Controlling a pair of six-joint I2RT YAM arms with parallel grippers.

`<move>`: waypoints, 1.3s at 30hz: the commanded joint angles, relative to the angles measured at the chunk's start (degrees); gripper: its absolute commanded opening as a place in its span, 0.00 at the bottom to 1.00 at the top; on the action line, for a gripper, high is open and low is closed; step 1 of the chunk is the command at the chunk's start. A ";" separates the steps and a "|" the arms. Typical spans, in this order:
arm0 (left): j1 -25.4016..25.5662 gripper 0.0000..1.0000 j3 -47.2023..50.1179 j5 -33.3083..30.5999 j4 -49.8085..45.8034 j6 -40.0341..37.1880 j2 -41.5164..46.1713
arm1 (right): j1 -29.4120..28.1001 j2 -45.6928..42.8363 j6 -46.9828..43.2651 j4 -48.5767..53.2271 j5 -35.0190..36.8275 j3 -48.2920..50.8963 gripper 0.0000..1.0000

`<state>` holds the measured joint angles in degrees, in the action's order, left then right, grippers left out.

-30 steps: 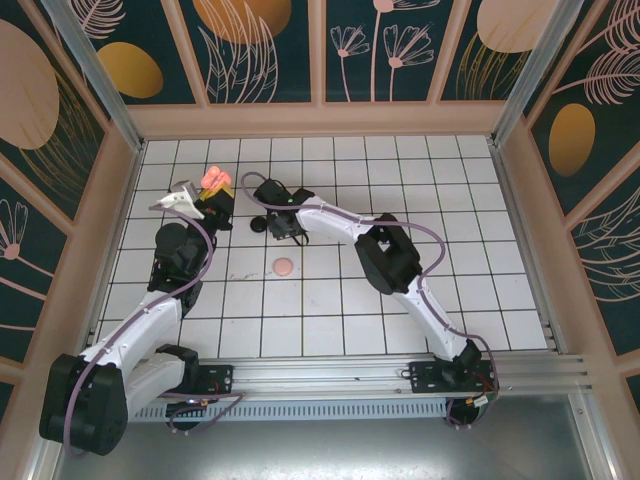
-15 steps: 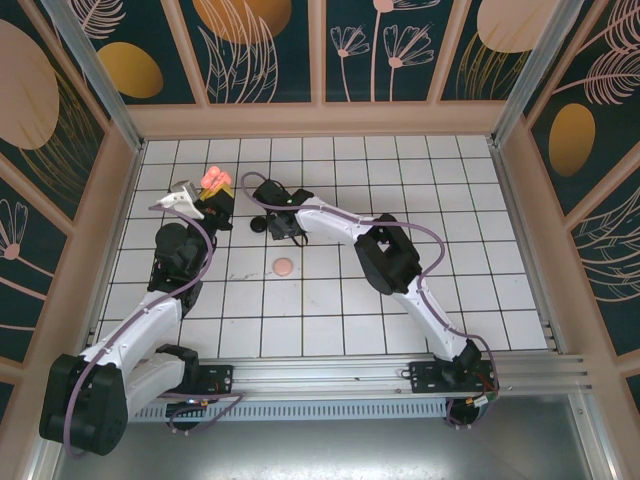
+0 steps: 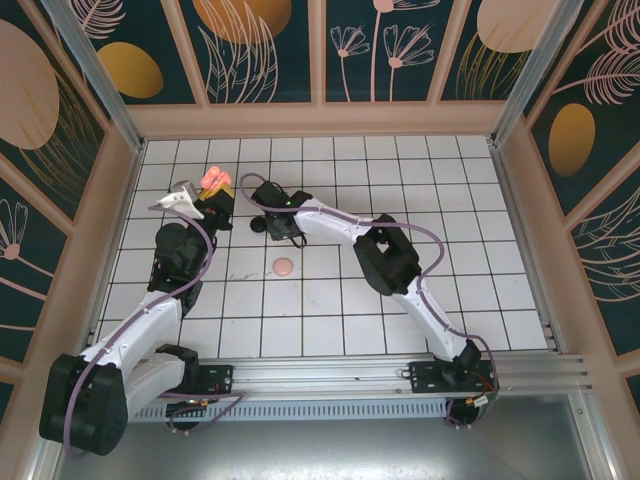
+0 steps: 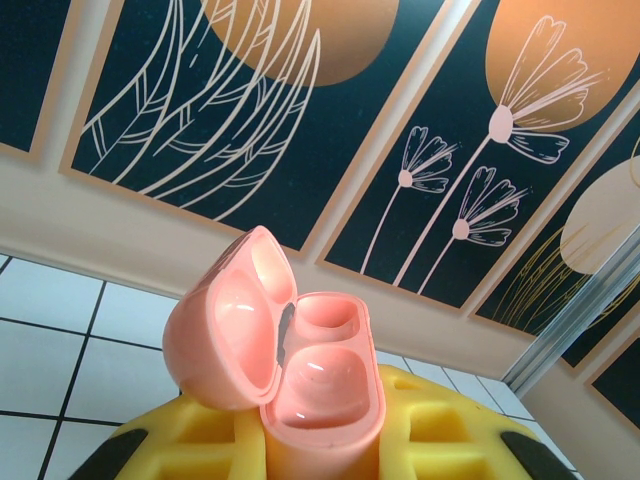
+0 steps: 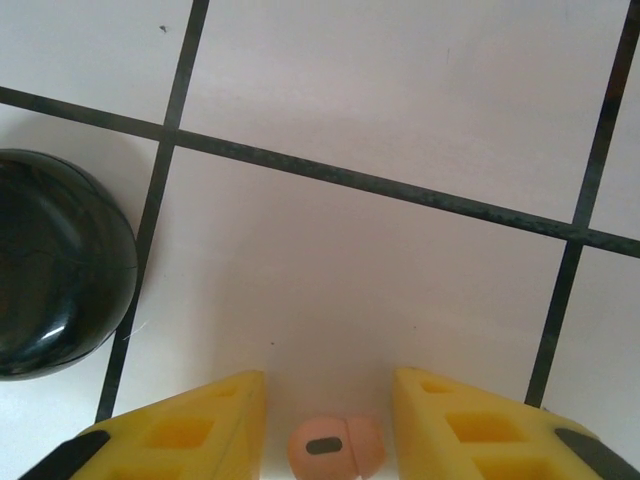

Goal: Insert the wireless bluetooth earbuds into the charging case

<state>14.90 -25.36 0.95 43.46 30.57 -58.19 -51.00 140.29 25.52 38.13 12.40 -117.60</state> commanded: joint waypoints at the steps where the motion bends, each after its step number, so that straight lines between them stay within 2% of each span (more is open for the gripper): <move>1: -0.47 0.00 0.22 0.17 2.50 0.89 1.08 | -0.93 -0.87 1.18 2.47 0.55 1.47 0.37; 15: -0.41 0.00 0.23 0.15 2.59 1.07 1.33 | -1.54 -0.72 3.95 3.70 3.09 3.01 0.35; 28: -0.51 0.00 0.32 -0.42 2.42 1.43 1.42 | -2.03 -1.28 7.64 3.38 4.85 3.50 0.27; 39: -0.45 0.00 -1.75 0.90 0.32 -0.13 1.24 | -0.12 -11.06 8.84 -2.44 6.52 9.92 0.23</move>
<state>14.87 -25.39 0.97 43.35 31.18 -57.98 -52.27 135.22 33.19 35.97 17.32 -109.47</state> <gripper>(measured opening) 0.202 0.230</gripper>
